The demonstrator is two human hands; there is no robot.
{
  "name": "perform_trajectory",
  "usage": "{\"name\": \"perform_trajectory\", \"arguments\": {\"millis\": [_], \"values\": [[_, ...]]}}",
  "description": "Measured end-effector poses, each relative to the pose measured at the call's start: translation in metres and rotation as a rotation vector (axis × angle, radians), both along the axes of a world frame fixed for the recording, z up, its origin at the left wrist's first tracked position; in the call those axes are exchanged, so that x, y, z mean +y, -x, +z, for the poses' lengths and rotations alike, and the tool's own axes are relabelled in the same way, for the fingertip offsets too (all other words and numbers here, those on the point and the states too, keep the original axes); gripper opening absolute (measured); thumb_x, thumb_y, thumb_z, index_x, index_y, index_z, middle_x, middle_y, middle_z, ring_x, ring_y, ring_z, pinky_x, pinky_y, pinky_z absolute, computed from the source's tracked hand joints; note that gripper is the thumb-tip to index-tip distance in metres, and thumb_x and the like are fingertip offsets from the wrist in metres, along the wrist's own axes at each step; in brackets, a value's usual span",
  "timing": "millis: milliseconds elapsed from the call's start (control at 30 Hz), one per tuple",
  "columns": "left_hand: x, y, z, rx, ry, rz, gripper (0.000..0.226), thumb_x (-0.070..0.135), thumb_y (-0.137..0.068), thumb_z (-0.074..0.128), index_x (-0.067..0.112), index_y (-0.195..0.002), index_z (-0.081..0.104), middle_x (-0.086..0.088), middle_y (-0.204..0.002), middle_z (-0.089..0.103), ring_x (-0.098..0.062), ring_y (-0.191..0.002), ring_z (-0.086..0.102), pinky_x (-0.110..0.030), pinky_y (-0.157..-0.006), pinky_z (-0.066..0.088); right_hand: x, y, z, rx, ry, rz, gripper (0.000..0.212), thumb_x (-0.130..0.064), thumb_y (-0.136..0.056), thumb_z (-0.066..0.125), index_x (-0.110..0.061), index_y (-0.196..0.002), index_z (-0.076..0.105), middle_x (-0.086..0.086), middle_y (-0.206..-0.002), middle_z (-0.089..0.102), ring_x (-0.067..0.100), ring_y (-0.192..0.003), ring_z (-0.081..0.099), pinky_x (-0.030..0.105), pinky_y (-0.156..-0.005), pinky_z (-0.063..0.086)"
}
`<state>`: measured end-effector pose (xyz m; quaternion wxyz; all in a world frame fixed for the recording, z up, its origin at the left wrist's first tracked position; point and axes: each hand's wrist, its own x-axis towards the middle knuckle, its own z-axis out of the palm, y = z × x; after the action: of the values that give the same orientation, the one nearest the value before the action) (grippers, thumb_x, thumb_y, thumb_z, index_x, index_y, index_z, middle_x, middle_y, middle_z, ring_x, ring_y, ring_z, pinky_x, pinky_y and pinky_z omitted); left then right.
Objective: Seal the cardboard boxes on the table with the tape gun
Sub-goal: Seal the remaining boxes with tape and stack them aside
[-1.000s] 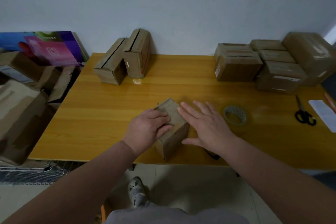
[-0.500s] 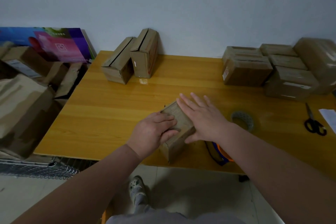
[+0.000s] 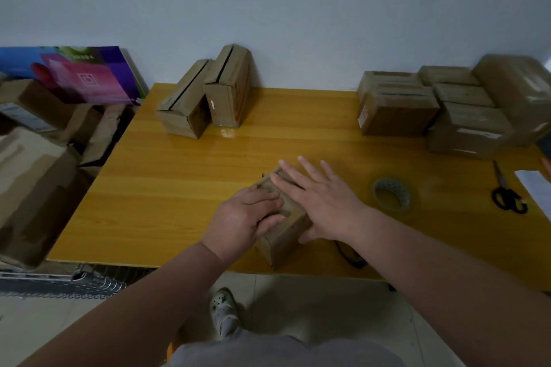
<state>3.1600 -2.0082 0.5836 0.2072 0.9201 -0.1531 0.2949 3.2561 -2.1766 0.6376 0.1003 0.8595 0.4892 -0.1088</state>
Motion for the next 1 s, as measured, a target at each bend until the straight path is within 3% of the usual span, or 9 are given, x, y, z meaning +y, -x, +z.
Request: {"name": "perform_trajectory", "arguments": {"millis": [300,567,667,800,900,1000], "values": [[0.000,-0.001,0.004,0.029,0.028,-0.004,0.043,0.039,-0.094,0.050,0.004,-0.097,0.074,-0.010,-0.099,0.072,-0.013,-0.101,0.057,-0.024,-0.095,0.042,-0.001,0.000,-0.002,0.030,-0.003,-0.138,0.124,-0.047,-0.075,0.076,-0.032,-0.148,-0.022,-0.004,-0.155,-0.033,0.027,-0.145,-0.023,0.054,-0.118,-0.003],[0.000,0.001,0.006,0.138,0.026,0.020,0.049,0.048,-0.092,0.048,0.007,-0.101,0.072,-0.008,-0.102,0.070,-0.018,-0.095,0.057,-0.025,-0.085,0.044,-0.007,0.007,-0.002,0.074,-0.030,-0.077,0.115,-0.038,-0.078,0.076,-0.042,-0.148,-0.015,-0.005,-0.155,-0.032,0.027,-0.145,-0.021,0.052,-0.117,-0.004],[0.000,-0.001,0.013,0.242,0.046,0.032,0.058,0.059,-0.088,0.047,0.008,-0.100,0.070,-0.007,-0.102,0.066,-0.024,-0.094,0.059,-0.027,-0.085,0.045,-0.018,0.006,0.002,0.123,-0.117,-0.194,0.108,-0.030,-0.081,0.074,-0.043,-0.149,-0.009,-0.007,-0.159,-0.020,0.024,-0.147,-0.012,0.049,-0.120,0.002],[-0.010,-0.005,0.033,0.407,0.044,0.165,0.072,0.079,-0.067,0.050,0.015,-0.100,0.061,-0.003,-0.116,0.052,-0.019,-0.104,0.042,-0.034,-0.088,0.043,-0.035,0.005,0.005,0.138,-0.246,-0.380,0.098,-0.019,-0.086,0.069,-0.038,-0.152,0.000,-0.007,-0.161,0.006,0.023,-0.146,0.011,0.042,-0.113,0.029],[-0.020,-0.010,0.042,0.601,-0.016,0.317,0.087,0.081,-0.060,0.057,0.020,-0.122,0.047,-0.007,-0.144,0.030,-0.027,-0.131,0.027,-0.042,-0.104,0.034,-0.043,0.003,0.003,0.145,-0.270,-0.452,0.088,-0.018,-0.090,0.064,-0.037,-0.153,0.004,-0.006,-0.156,0.027,0.027,-0.143,0.021,0.041,-0.100,0.045],[-0.023,-0.019,0.046,0.724,0.015,0.394,0.108,0.068,-0.065,0.070,0.023,-0.148,0.019,-0.010,-0.149,0.028,-0.031,-0.134,0.030,-0.043,-0.108,0.031,-0.051,0.002,-0.002,0.174,-0.278,-0.517,0.077,-0.019,-0.094,0.059,-0.037,-0.152,0.012,-0.001,-0.150,0.038,0.030,-0.143,0.023,0.044,-0.099,0.046]]}}
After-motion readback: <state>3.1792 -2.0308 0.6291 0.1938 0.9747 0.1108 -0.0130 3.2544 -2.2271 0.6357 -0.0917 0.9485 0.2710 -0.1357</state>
